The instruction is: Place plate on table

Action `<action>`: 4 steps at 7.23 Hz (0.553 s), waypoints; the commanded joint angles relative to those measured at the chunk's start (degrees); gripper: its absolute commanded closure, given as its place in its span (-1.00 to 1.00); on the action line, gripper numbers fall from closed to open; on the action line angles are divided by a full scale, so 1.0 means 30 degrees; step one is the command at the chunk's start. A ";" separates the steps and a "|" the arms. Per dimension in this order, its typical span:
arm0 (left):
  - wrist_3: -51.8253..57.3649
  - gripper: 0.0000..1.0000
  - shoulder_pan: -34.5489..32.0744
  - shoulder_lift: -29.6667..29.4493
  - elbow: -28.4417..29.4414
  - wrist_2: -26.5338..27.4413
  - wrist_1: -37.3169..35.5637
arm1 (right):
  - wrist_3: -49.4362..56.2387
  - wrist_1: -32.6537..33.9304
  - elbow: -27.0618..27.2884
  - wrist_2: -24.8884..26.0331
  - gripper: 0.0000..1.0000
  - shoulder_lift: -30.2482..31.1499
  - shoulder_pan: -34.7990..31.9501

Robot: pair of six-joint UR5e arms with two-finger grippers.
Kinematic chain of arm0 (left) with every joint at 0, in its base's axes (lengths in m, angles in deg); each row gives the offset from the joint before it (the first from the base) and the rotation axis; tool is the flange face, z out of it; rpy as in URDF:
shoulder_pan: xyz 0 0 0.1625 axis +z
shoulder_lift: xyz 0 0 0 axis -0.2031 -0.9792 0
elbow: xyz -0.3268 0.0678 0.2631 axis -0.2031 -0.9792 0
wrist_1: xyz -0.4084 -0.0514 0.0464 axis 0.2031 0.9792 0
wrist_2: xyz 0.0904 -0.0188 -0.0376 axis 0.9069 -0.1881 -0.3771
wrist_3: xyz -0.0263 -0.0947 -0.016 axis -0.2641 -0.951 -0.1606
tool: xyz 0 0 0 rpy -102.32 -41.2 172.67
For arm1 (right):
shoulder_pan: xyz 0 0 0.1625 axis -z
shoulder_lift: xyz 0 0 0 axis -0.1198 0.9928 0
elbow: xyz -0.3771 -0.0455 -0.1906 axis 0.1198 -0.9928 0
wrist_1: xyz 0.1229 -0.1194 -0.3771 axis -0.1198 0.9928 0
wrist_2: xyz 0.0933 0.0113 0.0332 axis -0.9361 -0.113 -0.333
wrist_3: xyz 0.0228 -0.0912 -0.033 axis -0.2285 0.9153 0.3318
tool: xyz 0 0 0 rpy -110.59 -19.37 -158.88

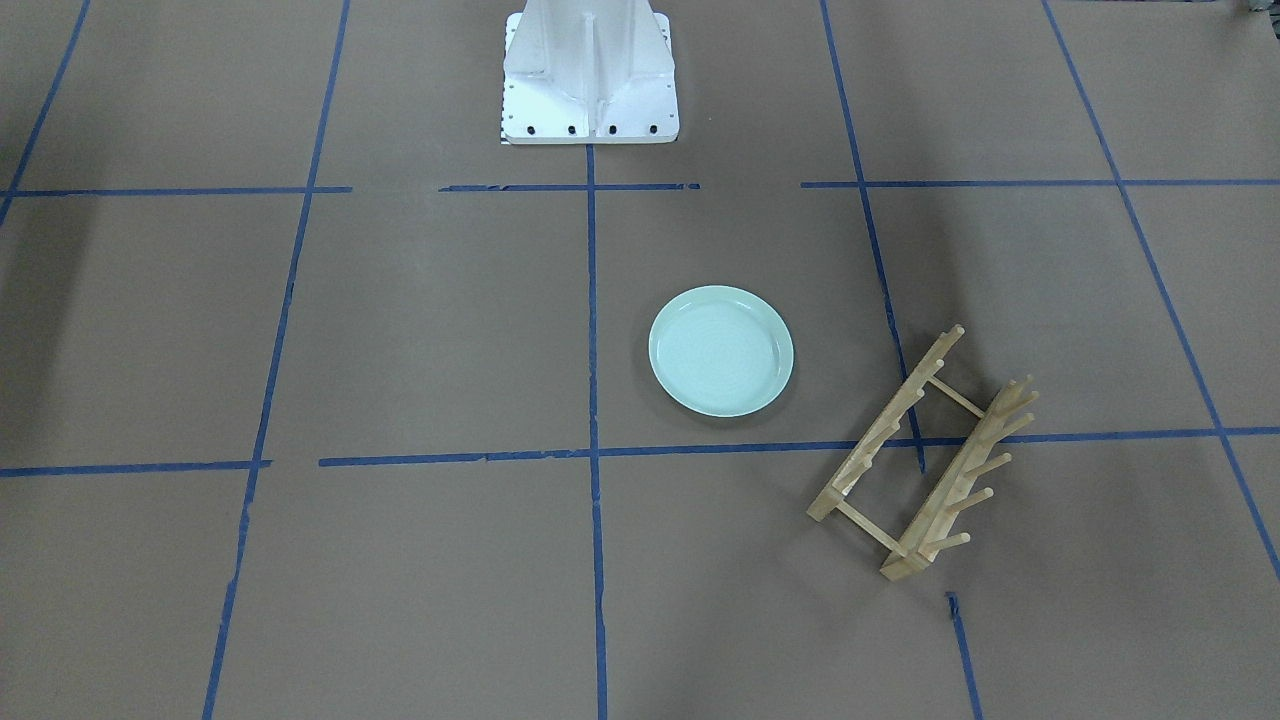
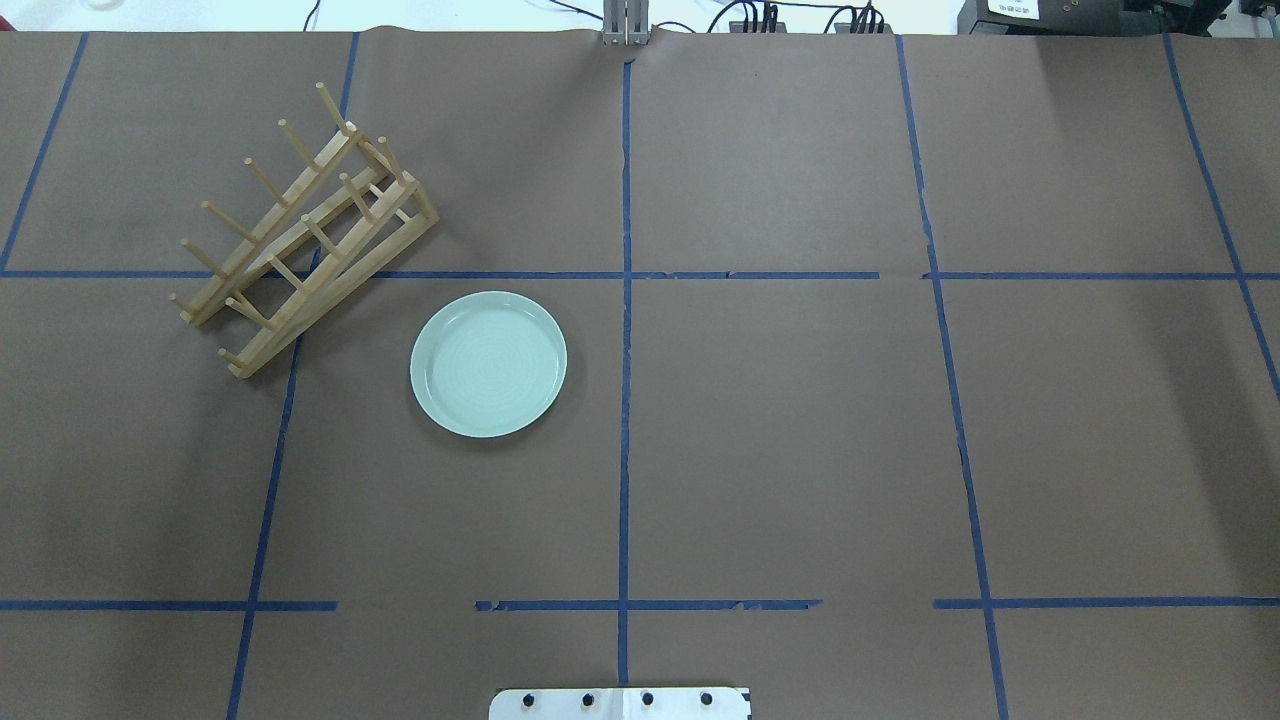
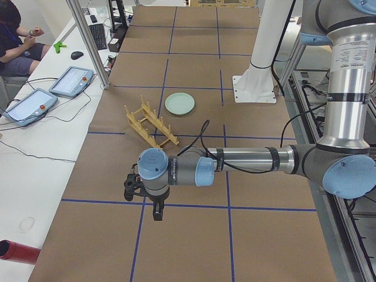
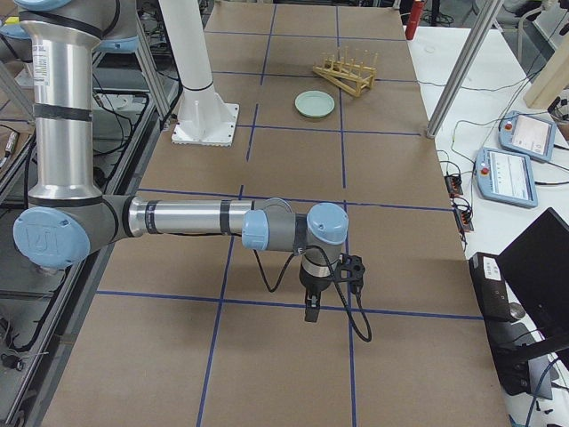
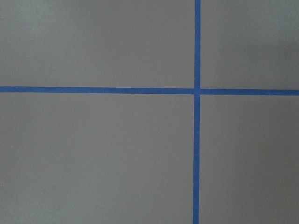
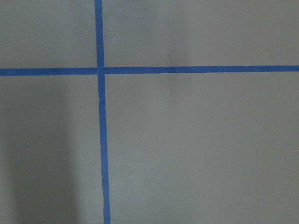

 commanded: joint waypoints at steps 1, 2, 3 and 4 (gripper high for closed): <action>-0.0350 -1.00 0.0060 0.0024 0.0058 0.0090 0.0268 | 0.0000 -0.0003 0.0000 0.0000 -1.00 0.0000 0.0004; -0.0350 -1.00 0.0147 0.0140 0.0058 0.0091 0.0297 | 0.0000 -0.0003 0.0000 0.0000 -1.00 0.0000 0.0004; -0.0350 -1.00 0.0322 0.0141 0.0058 0.0091 0.0268 | 0.0000 -0.0003 0.0000 0.0000 -1.00 0.0000 0.0004; -0.0350 -1.00 0.0585 0.0112 0.0058 0.0091 0.0268 | 0.0000 0.0026 0.0000 0.0000 -1.00 0.0000 0.0004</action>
